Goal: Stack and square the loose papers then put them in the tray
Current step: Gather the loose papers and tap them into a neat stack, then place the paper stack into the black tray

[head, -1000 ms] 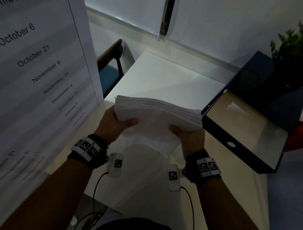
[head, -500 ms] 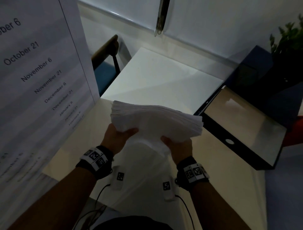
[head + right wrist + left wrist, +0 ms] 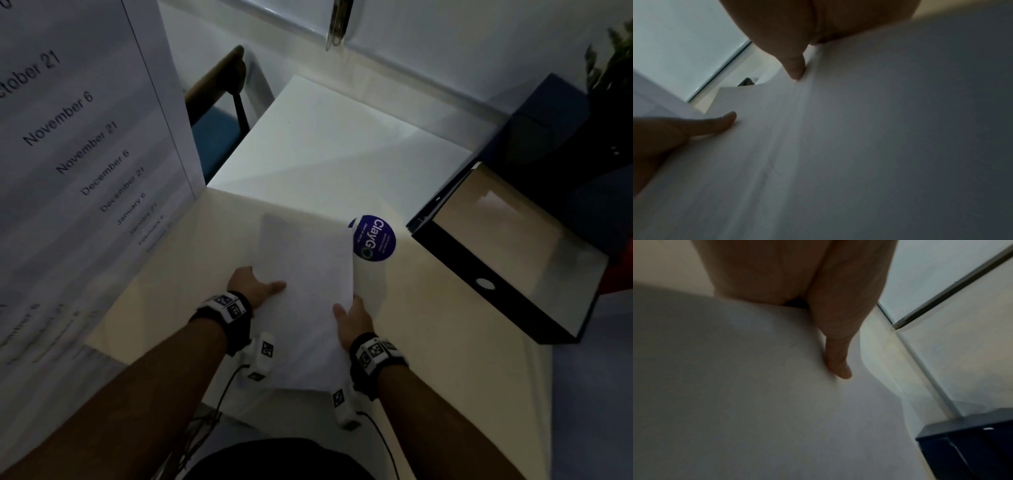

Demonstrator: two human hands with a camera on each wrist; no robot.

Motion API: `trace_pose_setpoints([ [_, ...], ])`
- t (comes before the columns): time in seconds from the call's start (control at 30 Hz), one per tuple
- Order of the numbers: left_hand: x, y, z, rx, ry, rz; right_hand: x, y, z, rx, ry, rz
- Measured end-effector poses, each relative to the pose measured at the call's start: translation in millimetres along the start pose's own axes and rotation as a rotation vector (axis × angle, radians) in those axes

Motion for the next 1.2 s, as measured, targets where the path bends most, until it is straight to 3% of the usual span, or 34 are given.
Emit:
trace_pose_setpoints([
  [0.23, -21, -6, -8, 0.055, 0.052, -0.042, -10, -4, -4, 0.07, 0.033, 0.108],
  [0.43, -12, -13, -18, 0.114, -0.005, 0.029, 0, -4, -4, -0.037, 0.037, 0.134],
  [0.6, 14, 13, -44, -0.129, 0.163, -0.027, 12, -39, -22, 0.137, 0.079, 0.182],
  [0.7, 38, 48, -65, -0.322, 0.274, -0.104, 41, -76, -51, 0.323, 0.13, 0.283],
  [0.8, 49, 99, -85, -0.467, 0.29, -0.151, 78, -101, -76, 0.469, 0.246, 0.317],
  [0.87, 44, 135, -97, -0.562, 0.235, -0.153, 107, -107, -91, 0.496, 0.348, 0.376],
  [0.97, 25, 180, -108, -0.635, 0.101, -0.057, 147, -95, -102, 0.422, 0.461, 0.505],
  [1.13, -16, 217, -138, -0.628, -0.341, -0.051, 207, -54, -122, 0.288, 0.613, 0.496],
  [1.2, -29, 224, -148, -0.62, -0.45, 0.044, 225, -38, -130, 0.231, 0.634, 0.475],
])
Point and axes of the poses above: each hand's wrist, its own z-axis towards the middle knuckle, its own x-axis out of the back of the hand, y = z × x, the point moved 2 cm from there along z, towards the middle knuckle, and after that the axes turned 7 degrees about z, right-handed, at the moved point
